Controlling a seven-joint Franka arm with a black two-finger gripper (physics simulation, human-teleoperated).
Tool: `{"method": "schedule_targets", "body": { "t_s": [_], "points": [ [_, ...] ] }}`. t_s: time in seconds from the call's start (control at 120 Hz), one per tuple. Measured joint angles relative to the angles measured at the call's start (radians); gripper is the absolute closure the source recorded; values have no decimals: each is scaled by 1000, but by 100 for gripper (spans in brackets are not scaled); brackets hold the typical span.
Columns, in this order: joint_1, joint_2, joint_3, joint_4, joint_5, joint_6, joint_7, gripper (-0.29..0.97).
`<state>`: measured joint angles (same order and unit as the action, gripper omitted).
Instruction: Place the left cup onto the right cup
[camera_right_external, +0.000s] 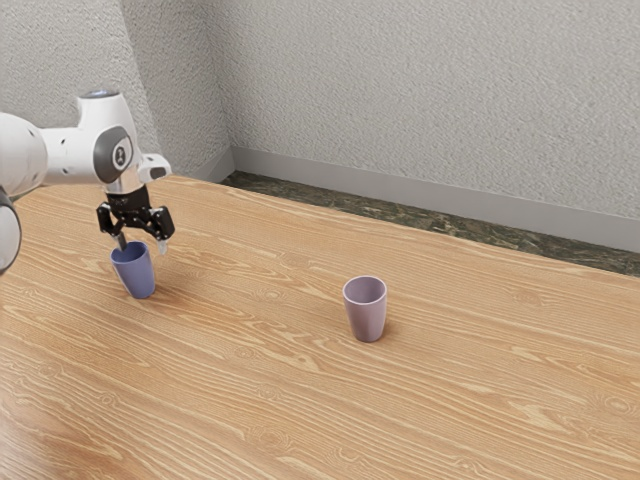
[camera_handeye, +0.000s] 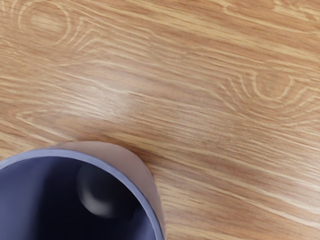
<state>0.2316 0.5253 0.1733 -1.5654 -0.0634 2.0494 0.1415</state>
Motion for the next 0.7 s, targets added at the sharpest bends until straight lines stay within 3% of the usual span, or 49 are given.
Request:
{"method": "schedule_targets", "body": {
  "t_s": [0.7],
  "points": [
    [4, 49, 0, 0, -28, 43, 56, 2]
  ]
}}
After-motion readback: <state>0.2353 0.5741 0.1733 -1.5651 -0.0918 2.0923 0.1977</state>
